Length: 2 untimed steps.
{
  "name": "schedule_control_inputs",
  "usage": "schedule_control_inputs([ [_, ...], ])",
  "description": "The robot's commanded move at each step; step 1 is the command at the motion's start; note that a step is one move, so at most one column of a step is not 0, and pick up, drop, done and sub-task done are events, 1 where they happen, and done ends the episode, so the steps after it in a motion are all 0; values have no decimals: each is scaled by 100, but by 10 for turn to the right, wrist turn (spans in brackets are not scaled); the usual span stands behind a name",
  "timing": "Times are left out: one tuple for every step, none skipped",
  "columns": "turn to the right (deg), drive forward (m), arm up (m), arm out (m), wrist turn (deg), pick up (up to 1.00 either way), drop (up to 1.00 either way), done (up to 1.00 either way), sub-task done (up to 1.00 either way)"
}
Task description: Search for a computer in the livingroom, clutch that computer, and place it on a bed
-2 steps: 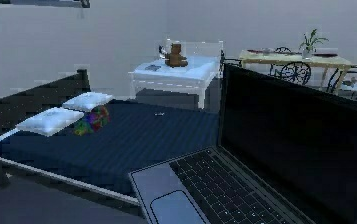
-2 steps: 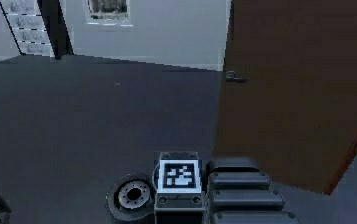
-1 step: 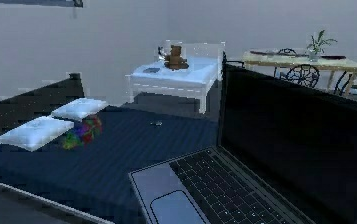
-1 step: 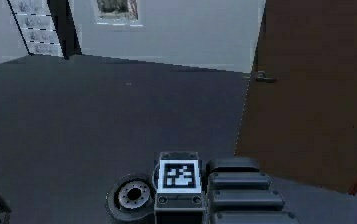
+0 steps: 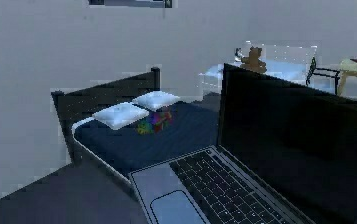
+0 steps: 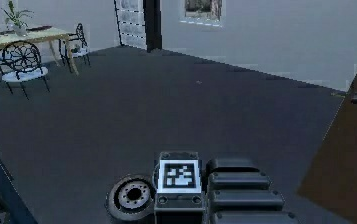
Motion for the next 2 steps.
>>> schedule_control_inputs([
  [0, 15, 0, 0, 0, 0, 0, 0, 0],
  [-300, 0, 0, 0, 0, 0, 0, 0, 0],
])
